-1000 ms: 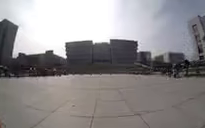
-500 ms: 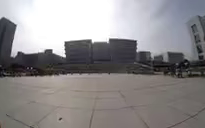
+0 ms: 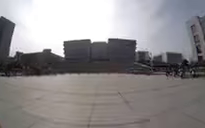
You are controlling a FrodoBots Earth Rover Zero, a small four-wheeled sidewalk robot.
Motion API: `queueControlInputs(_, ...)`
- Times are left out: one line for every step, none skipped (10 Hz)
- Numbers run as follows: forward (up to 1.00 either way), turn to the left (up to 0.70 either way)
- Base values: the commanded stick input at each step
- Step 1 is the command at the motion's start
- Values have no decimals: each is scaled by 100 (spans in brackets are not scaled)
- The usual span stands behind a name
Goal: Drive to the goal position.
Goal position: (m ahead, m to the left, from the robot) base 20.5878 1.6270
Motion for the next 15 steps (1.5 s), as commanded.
queueControlInputs(100,0)
queueControlInputs(100,0)
queueControlInputs(100,0)
queueControlInputs(100,0)
queueControlInputs(100,0)
queueControlInputs(100,0)
queueControlInputs(100,0)
queueControlInputs(100,0)
queueControlInputs(100,0)
queueControlInputs(100,0)
queueControlInputs(100,0)
queueControlInputs(100,0)
queueControlInputs(100,0)
queueControlInputs(100,0)
queueControlInputs(100,0)
